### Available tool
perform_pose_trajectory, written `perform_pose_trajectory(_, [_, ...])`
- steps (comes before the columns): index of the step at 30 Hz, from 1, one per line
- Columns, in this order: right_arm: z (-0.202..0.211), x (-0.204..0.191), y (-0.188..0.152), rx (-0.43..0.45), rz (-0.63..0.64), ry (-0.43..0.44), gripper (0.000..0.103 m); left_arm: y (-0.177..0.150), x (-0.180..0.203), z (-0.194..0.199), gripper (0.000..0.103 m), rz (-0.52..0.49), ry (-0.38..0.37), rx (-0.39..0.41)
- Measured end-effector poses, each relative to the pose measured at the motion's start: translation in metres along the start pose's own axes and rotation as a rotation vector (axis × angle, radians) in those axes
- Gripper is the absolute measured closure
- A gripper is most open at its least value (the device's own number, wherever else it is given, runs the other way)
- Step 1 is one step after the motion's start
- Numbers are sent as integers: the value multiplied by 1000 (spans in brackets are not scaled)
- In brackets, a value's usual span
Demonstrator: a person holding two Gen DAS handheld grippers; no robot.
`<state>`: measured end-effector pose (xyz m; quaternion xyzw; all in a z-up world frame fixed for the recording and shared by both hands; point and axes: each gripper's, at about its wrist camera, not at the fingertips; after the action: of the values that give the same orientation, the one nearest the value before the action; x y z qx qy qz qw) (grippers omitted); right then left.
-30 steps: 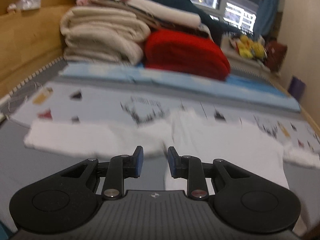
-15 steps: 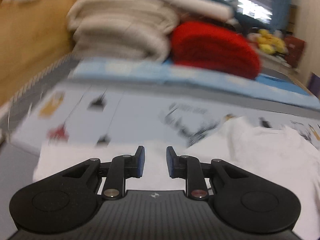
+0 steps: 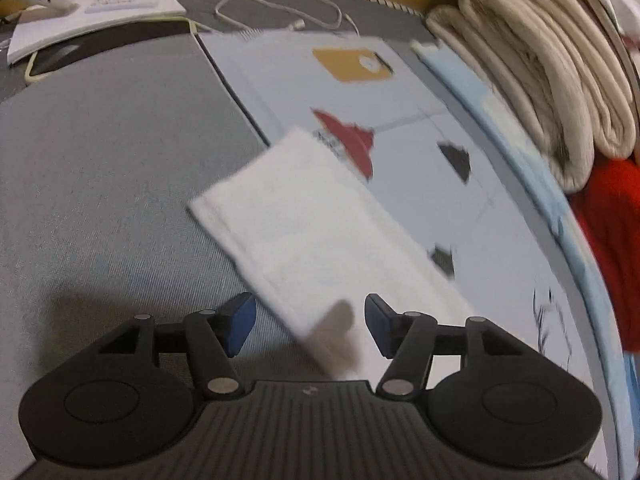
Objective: Fold small clothes
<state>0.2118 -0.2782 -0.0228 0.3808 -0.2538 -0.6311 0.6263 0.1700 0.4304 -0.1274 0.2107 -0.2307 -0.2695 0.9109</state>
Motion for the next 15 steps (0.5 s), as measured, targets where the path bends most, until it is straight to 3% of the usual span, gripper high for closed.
perform_pose_trajectory(1, [-2, -2, -2, -4, 7, -3, 71, 3, 2, -1, 46, -20, 22, 18])
perform_pose_trajectory(4, [-10, -10, -7, -12, 45, -21, 71, 8, 6, -6, 99, -81, 107, 36])
perform_pose_trajectory(9, [-14, -24, -8, -29, 81, -20, 71, 11, 27, 10, 100, -101, 142, 91])
perform_pose_trajectory(15, [-12, -57, 11, -52, 112, 24, 73, 1, 115, 82, 100, -269, 2, 292])
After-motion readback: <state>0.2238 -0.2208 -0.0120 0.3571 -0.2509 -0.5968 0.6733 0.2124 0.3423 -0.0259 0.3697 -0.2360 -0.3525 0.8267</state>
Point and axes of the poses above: each gripper's, at about its wrist camera, not at the fingertips, and z roughly against the way its jaws point, x to its right, y to its top, and after that the axes turned 8 degrees about -z, right-handed
